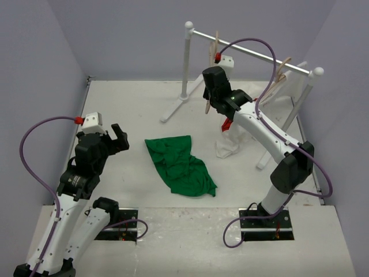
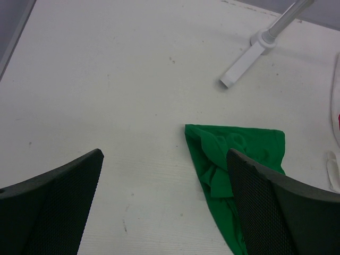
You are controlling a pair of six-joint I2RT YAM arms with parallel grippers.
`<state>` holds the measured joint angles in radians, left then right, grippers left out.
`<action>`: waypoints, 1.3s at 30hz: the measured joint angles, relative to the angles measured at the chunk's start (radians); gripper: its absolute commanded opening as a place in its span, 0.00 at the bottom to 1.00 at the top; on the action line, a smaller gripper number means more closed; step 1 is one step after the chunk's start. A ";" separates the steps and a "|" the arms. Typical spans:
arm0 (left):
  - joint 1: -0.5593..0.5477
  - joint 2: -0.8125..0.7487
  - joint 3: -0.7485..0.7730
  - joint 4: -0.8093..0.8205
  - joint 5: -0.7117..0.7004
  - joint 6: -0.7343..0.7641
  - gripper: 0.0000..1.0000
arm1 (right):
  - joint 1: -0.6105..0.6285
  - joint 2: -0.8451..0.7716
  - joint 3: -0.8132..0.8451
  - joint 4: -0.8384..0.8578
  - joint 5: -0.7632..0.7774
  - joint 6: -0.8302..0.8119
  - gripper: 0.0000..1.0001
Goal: Place the t-shirt on the hanger
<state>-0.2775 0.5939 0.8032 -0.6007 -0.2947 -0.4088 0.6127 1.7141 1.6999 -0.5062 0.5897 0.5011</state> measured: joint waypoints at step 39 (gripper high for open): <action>-0.031 0.206 -0.045 0.092 0.189 -0.107 0.97 | -0.048 -0.767 -0.602 0.042 -0.450 -0.165 0.00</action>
<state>-0.3084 0.8002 0.7586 -0.5091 -0.1053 -0.5160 0.5648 0.9474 1.0981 -0.4643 0.1399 0.3365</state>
